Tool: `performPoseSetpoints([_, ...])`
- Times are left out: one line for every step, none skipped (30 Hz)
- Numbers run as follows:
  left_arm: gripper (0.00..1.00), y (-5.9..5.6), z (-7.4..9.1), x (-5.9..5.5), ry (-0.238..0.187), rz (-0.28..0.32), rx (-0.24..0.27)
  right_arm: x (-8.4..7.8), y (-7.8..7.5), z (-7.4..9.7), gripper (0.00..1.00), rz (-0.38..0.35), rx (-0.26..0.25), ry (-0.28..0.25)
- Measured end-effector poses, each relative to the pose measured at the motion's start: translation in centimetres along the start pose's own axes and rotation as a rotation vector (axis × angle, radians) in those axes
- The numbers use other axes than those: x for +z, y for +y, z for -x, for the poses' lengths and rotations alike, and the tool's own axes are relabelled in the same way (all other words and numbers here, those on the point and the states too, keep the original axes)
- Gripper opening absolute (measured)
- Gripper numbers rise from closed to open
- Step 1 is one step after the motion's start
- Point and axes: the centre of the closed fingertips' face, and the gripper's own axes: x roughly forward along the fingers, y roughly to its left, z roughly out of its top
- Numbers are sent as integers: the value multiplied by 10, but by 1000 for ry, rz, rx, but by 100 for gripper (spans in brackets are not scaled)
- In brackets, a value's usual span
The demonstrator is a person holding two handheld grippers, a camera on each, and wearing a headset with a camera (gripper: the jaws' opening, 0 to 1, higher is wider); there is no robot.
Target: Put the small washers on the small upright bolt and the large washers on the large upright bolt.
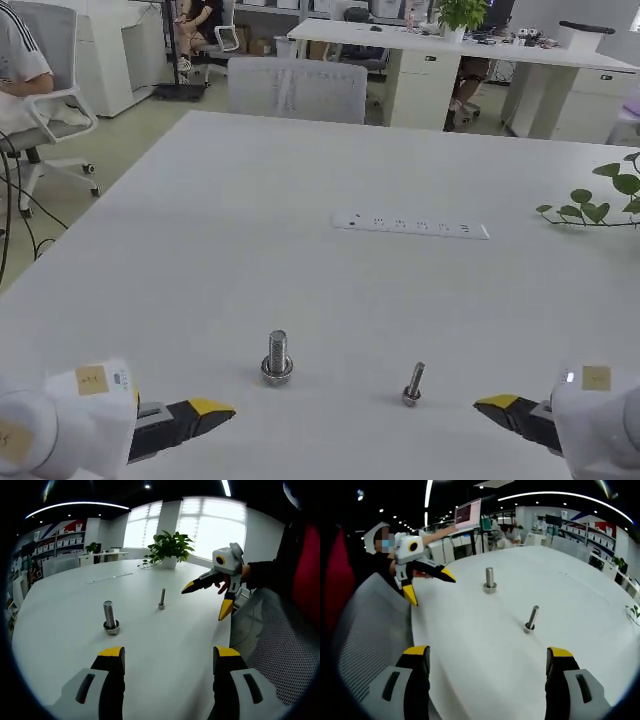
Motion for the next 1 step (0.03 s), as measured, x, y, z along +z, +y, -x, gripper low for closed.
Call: performPoseSetpoints([71, 0, 0, 0, 0, 3, -1, 0, 0, 0, 97, 0, 0, 0])
